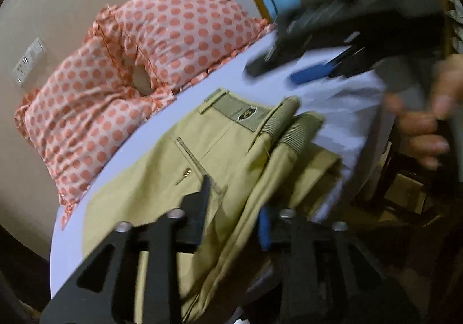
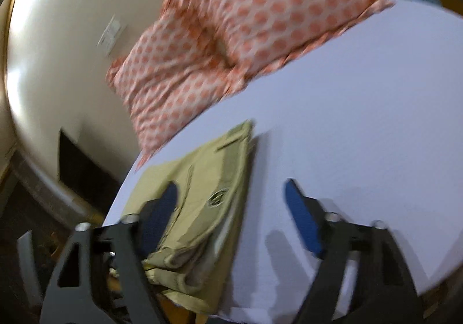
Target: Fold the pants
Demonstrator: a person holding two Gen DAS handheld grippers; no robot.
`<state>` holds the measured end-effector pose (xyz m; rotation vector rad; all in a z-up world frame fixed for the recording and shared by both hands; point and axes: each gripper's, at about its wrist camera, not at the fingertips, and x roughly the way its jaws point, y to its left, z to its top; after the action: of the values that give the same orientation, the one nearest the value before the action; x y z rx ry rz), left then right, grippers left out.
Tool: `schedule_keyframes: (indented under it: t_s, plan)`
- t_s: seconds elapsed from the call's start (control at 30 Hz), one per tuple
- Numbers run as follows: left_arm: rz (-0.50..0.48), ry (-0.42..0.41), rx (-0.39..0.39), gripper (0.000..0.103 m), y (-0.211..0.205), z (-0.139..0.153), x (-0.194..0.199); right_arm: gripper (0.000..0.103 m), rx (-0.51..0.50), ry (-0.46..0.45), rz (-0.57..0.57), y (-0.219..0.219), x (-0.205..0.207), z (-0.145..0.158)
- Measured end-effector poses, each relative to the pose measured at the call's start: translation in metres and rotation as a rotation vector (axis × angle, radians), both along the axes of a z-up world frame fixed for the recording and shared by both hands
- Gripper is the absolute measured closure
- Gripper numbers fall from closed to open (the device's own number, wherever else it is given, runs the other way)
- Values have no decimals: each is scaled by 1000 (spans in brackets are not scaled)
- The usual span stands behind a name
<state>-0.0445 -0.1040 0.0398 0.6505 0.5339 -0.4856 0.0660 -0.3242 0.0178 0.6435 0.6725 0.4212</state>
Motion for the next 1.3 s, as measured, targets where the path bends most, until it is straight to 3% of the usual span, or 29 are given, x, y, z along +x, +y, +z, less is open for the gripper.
schedule_keyframes:
  t_s: [0.07,0.13,0.17,0.27,0.37,0.47,0.53,0.6,0.8,0.87,0.9,0.93,0.97,1.07,1.17,1.3]
  plan:
    - [-27,23,-73,45,21,16,-9,46,-20,44,46,13,12,-6]
    - [-2,72,-162,42,43,29,-9,49,-61,80,64,22,18,-12]
    - [39,108,-216,37,62,37,0,55,-80,101,74,27,22,-16]
    - [330,214,-414,33,149,46,57,61,-85,98,136,41,25,-19]
    - [522,331,-507,33,210,29,101,61,-123,82,163,51,23,-17]
    - [552,433,-531,33,227,11,126,62,-77,91,163,46,27,-20]
    - [507,525,-572,33,225,1,141,61,-100,72,182,52,27,-20]
    - [475,567,-566,33,217,-5,152,61,-137,55,206,59,25,-18]
    - [441,589,-502,28,197,-9,162,63,-132,50,268,58,26,-21]
    - [454,599,-492,46,200,-7,163,83,-83,85,351,63,30,-25]
    - [458,601,-490,53,203,-7,163,84,-43,95,376,62,31,-28]
    - [463,600,-492,75,205,-5,162,87,0,104,392,60,33,-29]
    - [462,600,-504,89,208,-3,162,88,40,113,397,57,34,-31]
    - [458,582,-496,95,206,5,165,88,110,117,400,51,45,-21]
    - [440,504,-413,95,186,17,180,88,55,63,394,57,70,9]
    - [442,376,-416,95,169,43,224,89,-6,22,322,54,113,36]
